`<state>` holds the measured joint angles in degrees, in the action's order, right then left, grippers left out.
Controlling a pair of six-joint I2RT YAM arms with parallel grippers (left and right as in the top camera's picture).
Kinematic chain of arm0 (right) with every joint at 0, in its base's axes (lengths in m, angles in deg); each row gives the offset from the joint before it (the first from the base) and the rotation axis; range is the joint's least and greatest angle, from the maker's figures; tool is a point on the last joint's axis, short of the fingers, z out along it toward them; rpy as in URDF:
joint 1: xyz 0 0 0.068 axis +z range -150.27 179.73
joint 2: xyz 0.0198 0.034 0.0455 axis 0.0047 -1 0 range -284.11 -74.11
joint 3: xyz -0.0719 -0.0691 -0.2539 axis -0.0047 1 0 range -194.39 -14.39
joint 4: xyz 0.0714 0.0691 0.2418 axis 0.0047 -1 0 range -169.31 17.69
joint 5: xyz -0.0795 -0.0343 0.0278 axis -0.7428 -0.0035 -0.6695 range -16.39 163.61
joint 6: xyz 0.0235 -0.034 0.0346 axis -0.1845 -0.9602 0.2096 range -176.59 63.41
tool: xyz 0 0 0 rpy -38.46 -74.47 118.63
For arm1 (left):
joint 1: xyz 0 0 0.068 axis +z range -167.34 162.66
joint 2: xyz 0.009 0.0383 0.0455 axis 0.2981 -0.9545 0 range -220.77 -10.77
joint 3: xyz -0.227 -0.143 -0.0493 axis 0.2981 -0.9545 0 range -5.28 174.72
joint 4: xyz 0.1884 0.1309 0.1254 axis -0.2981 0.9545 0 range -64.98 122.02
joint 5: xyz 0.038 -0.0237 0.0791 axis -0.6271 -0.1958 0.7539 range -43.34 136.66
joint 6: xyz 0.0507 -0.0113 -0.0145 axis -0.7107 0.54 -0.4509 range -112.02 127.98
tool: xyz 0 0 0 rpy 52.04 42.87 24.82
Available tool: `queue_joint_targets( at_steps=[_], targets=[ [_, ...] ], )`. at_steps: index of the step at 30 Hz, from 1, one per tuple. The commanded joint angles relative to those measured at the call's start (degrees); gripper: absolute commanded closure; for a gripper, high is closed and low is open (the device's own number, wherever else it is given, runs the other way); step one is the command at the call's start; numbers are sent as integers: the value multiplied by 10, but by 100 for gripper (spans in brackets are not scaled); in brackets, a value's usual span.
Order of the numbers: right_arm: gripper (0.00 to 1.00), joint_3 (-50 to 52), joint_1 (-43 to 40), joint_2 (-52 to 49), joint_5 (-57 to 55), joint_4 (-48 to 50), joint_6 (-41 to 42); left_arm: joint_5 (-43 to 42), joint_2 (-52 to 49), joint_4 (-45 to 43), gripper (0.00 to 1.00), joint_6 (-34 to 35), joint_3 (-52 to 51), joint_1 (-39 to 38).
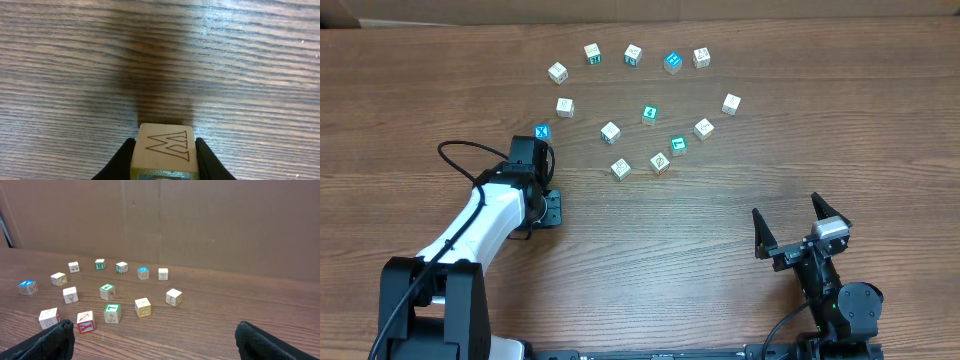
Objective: Form a horizontal line
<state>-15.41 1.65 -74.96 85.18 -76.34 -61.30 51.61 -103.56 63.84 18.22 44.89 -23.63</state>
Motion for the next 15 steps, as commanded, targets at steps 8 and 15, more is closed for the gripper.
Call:
queue_joint_targets(
  at_steps=[8,15],
  targets=[
    [0,6,-1,7,-5,3,2,-5,3,1,77,-22,-3,-1],
    [0,6,-1,7,-5,3,2,-42,3,1,76,-21,-3,-1]
  ],
)
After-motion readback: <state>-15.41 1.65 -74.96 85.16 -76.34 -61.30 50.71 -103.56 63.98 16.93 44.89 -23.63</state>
